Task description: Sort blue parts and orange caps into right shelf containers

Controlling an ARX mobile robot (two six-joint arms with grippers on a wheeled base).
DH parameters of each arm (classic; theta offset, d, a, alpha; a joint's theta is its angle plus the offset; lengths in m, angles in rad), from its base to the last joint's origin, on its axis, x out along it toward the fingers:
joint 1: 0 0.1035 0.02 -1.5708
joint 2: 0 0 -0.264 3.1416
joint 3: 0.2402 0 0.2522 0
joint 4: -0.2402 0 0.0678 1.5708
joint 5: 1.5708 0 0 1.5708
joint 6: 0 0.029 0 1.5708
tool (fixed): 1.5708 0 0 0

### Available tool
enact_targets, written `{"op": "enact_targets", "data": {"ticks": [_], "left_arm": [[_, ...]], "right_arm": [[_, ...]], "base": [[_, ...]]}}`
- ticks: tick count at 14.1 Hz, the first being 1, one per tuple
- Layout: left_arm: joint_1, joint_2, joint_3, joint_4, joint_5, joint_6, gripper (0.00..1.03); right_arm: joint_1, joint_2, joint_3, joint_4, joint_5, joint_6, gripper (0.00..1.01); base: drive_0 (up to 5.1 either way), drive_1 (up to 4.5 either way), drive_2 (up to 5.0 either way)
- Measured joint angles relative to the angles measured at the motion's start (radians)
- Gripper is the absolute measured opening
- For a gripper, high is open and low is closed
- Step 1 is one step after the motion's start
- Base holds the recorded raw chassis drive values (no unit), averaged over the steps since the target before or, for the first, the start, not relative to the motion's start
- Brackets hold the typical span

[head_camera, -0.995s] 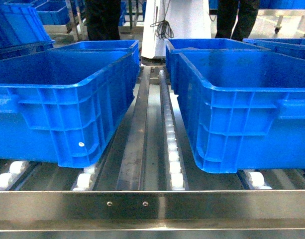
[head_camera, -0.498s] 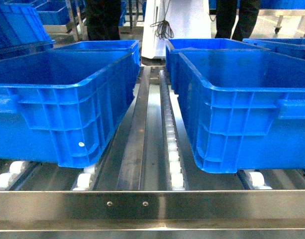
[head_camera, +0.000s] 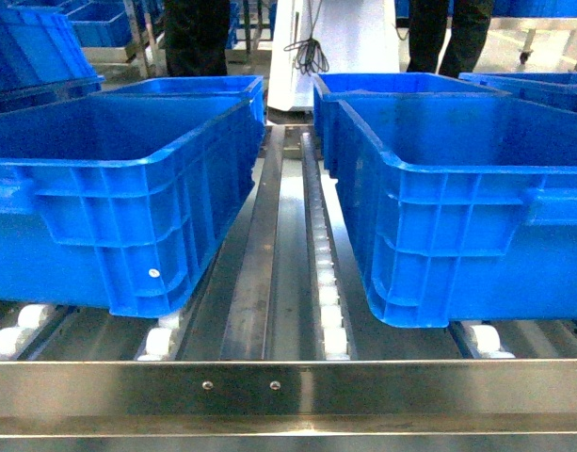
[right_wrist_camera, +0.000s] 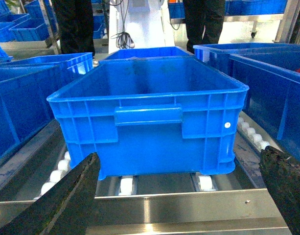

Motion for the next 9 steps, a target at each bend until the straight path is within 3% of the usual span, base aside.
{"op": "enact_targets", "data": {"ticks": [9], "left_arm": [[0.000,0.000,0.000,0.000,0.000,0.000,0.98]], "right_arm": [[0.000,0.000,0.000,0.000,0.000,0.000,0.98]], "base": [[0.0,0.00,0.0]]}}
